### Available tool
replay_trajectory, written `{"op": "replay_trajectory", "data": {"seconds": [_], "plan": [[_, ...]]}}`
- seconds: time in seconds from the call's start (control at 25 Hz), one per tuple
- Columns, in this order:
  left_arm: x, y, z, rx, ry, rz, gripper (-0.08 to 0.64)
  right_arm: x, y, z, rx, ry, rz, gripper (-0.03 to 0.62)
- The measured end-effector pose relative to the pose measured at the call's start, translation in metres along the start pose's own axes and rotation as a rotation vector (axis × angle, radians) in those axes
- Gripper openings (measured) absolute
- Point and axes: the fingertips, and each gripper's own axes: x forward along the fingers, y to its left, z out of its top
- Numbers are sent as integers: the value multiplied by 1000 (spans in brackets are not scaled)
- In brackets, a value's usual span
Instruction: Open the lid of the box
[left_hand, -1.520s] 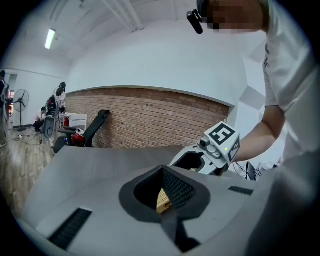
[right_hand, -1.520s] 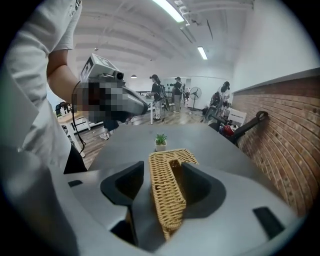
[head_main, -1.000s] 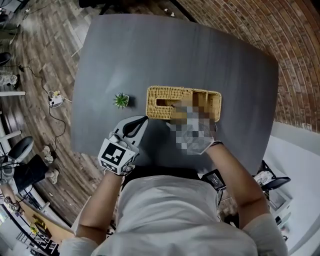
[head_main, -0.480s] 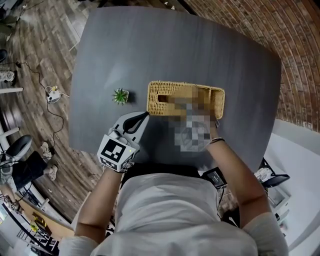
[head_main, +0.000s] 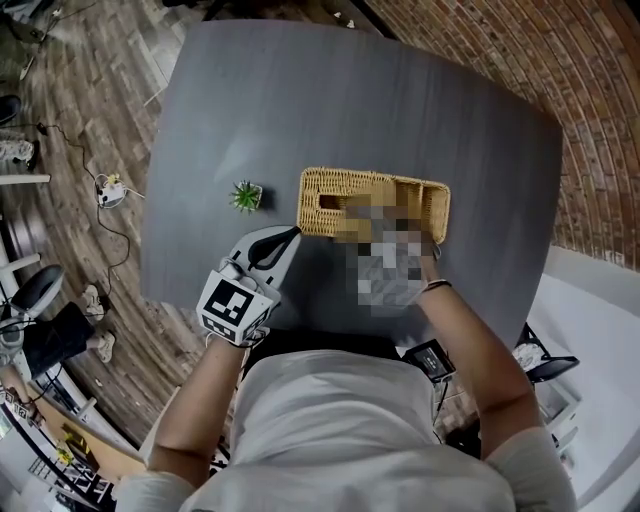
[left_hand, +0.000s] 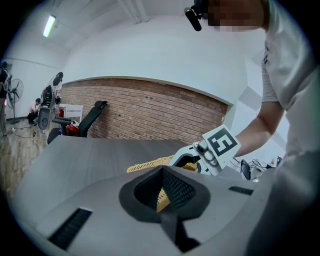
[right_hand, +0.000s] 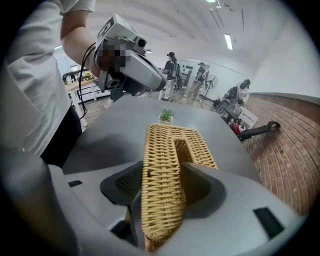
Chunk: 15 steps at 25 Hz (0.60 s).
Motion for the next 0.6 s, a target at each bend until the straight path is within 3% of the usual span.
{"op": "replay_trajectory", "data": {"seconds": [0.32,0.48,0.6], "plan": [[-6,1,10,6,-20,9,12,-18,-6,15,11,-22,24,220],[-7,0,18,14,-36,4,12,-29,-9,26,-25,-42,10,147],[-7,-2,24,25,-44,-6,12,-33,-13,30,-30,-43,-1,133]]}}
